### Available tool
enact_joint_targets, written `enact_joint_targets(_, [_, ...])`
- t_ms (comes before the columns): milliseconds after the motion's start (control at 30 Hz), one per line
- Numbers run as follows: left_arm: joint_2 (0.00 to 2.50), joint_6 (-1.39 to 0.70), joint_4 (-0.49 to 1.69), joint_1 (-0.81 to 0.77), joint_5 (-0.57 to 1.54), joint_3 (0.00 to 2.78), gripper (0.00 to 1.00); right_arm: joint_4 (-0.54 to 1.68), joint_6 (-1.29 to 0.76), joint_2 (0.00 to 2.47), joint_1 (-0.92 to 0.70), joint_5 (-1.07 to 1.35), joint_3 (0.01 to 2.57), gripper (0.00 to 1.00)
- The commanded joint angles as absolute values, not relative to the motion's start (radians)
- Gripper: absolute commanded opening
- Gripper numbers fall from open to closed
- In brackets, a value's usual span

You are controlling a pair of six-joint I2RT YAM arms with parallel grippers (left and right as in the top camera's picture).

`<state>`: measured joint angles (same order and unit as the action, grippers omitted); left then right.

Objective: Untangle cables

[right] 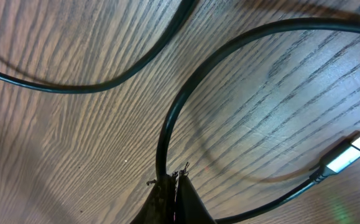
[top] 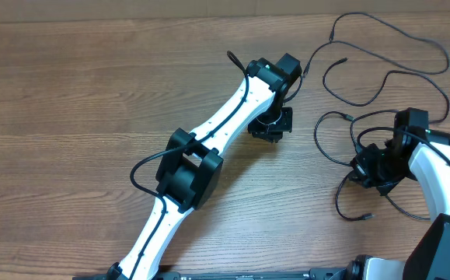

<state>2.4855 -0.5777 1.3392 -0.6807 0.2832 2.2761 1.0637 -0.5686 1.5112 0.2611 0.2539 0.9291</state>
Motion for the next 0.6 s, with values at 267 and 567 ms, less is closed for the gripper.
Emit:
enact_joint_targets(267, [2.494,-0.580,1.338,-0.681,0.278,2.266,0.12,1.005,-0.622,1.506,0.229,0.192,0.879,0.04])
enact_joint_targets(567, [2.494,-0.580,1.339,-0.681,0.278,2.266,0.12,0.847,-0.625,1.506,0.229,0.226,0.829,0.04])
